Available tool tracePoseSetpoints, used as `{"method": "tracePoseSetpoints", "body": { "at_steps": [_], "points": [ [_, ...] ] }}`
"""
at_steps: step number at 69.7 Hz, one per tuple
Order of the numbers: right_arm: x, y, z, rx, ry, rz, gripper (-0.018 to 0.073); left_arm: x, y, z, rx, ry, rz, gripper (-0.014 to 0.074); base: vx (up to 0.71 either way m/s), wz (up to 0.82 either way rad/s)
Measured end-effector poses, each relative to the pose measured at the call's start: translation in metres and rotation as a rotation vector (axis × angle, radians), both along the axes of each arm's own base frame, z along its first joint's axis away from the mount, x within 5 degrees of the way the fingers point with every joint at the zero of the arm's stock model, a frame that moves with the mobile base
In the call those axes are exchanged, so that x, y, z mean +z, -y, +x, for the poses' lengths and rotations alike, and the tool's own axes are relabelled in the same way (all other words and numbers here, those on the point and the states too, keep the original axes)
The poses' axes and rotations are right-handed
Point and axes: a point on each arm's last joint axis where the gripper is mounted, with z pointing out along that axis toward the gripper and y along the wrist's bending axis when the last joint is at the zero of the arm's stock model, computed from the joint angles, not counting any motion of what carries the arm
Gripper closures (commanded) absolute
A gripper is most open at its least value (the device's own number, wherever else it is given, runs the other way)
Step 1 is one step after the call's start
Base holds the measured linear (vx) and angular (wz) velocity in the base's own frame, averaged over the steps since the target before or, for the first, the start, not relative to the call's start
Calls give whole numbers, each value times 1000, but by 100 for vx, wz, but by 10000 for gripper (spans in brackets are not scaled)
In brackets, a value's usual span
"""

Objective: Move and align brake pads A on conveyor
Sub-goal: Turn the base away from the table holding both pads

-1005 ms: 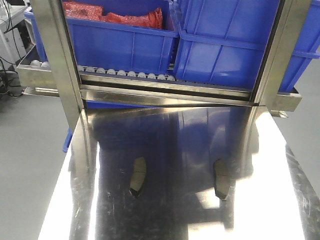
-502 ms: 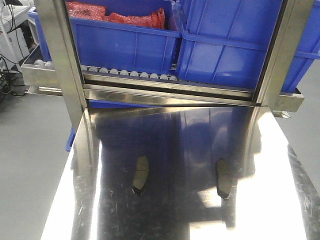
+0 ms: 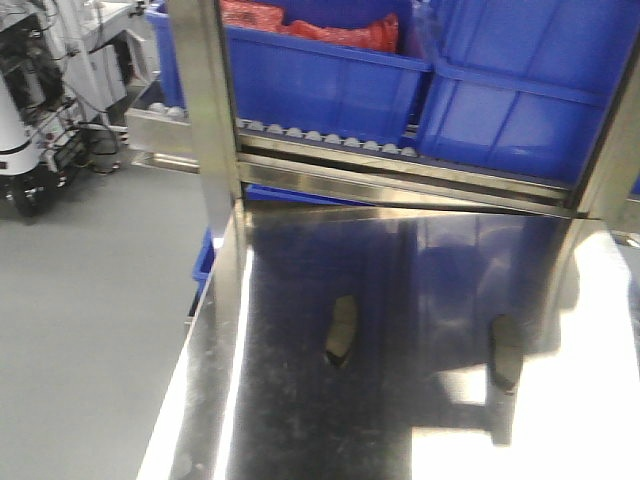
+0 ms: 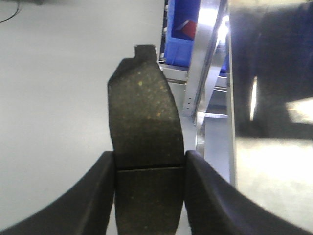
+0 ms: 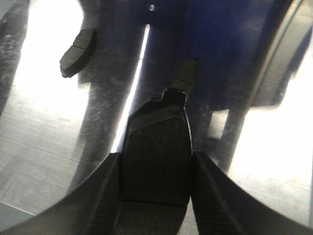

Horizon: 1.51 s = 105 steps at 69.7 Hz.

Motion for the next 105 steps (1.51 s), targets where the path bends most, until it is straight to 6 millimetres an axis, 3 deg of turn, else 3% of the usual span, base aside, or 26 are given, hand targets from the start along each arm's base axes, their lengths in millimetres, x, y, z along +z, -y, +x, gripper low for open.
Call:
{"method": "tracePoseSetpoints", "body": {
  "at_steps": [34, 105],
  "points": [
    [0, 0, 0, 0, 0, 0, 566, 0, 0, 0, 0, 0, 0, 603, -12, 47],
    [0, 0, 0, 0, 0, 1, 566, 0, 0, 0, 0, 1, 0, 603, -19, 73]
  ]
}}
